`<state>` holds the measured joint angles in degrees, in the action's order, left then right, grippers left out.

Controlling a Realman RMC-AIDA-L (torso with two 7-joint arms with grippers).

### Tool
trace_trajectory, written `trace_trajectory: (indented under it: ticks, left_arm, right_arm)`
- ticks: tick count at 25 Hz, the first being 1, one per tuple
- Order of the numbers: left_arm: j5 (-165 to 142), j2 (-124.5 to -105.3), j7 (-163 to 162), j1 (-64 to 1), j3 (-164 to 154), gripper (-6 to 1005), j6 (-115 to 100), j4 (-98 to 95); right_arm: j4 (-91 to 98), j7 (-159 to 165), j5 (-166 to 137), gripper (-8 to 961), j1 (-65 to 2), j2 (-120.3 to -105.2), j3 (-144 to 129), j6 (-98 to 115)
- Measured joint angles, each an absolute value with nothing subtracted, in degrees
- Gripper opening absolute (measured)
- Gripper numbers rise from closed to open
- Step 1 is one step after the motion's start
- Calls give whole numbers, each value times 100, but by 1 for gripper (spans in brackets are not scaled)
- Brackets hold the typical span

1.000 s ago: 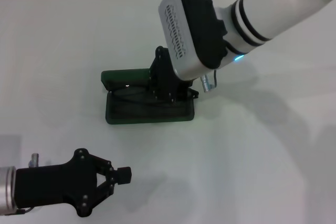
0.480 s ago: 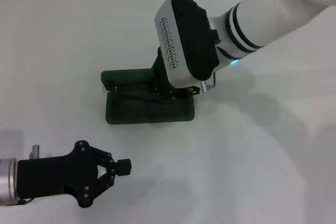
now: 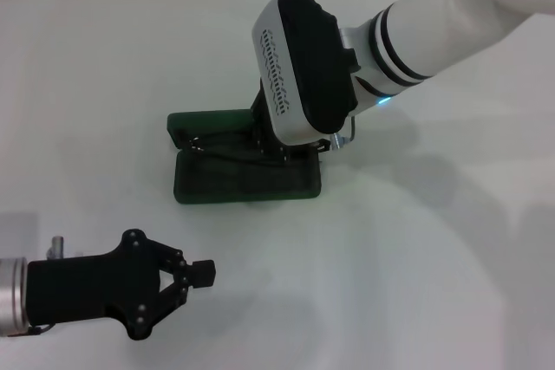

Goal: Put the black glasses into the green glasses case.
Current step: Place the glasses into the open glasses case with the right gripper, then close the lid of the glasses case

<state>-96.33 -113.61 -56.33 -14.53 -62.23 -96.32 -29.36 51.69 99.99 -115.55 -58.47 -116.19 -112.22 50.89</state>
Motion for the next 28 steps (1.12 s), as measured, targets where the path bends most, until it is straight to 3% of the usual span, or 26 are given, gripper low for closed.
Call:
trace_trajectory:
  ticks: [6, 12, 15, 28]
  left_arm:
    - [-9632, -11346, -5640, -1474, -6223, -2, -9632, -2935]
    - [-9632, -11346, -5643, -1490, -6223, 0, -9633, -2934]
    - [-9632, -11346, -5643, -1489, -6222, 1, -9633, -2927]
    - [-9624, -11337, -5642, -1491, -6093, 6, -9633, -2910]
  right_arm:
    - [5182, 10019, -11571, 108, -5798, -11619, -11282, 4967]
    - [5270, 10019, -11519, 262, -5729, -11619, -11261, 4943]
    - [5412, 10014, -11457, 263, -5625, -11619, -11216, 4983]
    - [6577, 9767, -10149, 268, -4221, -11620, -10195, 5448]
